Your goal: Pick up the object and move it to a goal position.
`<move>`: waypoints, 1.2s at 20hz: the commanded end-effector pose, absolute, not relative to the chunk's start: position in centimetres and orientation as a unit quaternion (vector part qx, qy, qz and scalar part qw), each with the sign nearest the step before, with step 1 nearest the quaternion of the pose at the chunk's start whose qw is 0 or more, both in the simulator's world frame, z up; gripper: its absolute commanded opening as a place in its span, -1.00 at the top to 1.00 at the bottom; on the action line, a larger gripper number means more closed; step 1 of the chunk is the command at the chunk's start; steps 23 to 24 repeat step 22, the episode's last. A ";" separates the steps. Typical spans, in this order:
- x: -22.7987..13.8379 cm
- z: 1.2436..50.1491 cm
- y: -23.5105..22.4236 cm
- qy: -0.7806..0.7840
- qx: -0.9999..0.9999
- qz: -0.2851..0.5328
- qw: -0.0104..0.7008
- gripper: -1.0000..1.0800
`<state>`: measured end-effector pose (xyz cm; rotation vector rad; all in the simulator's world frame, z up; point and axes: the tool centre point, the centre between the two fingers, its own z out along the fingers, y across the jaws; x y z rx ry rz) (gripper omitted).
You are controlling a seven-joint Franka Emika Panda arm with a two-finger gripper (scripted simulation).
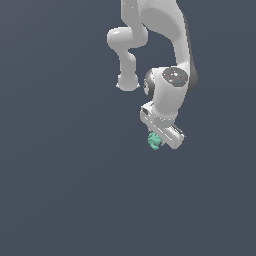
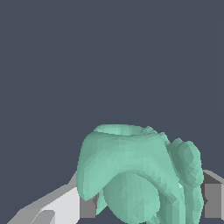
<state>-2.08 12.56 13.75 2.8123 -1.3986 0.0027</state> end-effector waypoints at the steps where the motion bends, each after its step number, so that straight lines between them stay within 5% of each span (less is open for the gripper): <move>1: -0.8 15.4 13.6 -0.445 0.895 0.001 0.001 1.00; 24: 4.2 21.2 17.4 -0.445 0.896 0.000 0.000 1.00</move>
